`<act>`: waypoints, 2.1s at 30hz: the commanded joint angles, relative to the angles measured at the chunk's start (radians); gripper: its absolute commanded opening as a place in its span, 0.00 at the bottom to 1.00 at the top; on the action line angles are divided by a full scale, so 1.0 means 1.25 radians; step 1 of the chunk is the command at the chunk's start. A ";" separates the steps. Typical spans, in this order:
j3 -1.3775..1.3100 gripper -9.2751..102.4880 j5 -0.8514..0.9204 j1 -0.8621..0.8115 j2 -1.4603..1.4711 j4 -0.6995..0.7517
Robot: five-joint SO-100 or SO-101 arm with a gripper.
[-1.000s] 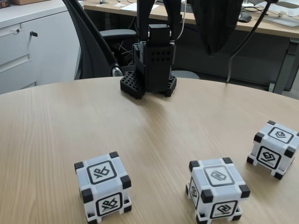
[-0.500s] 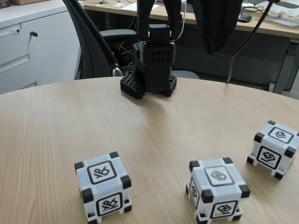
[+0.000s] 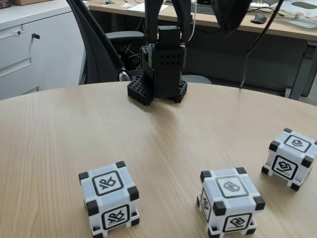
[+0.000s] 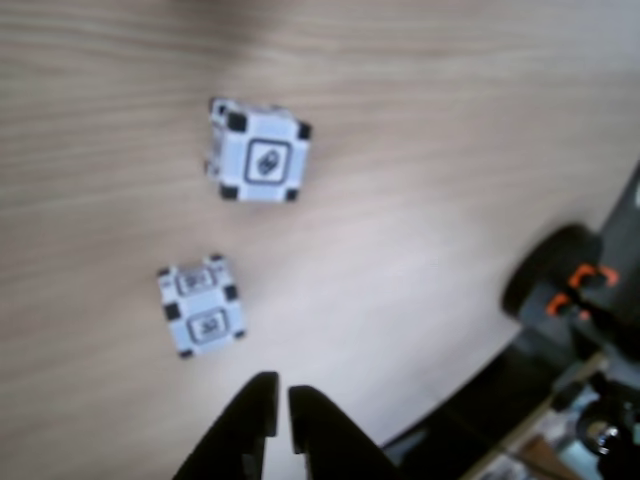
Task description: Stack cubes from left to right.
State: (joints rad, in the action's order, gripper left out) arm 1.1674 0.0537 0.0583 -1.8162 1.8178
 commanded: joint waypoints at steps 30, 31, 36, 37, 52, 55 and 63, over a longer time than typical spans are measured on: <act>-0.032 0.08 0.012 0.163 0.239 0.011; -0.032 0.08 0.016 0.172 0.248 0.011; -0.036 0.08 0.031 0.216 0.272 0.011; -0.036 0.08 0.032 0.227 0.274 0.011; -0.038 0.08 0.029 0.282 0.373 0.000; -0.039 0.08 0.055 0.282 0.373 -0.002; -0.085 0.22 0.079 0.282 0.373 -0.002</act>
State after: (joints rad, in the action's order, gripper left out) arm 1.1244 0.1365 0.4142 -1.3438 1.8178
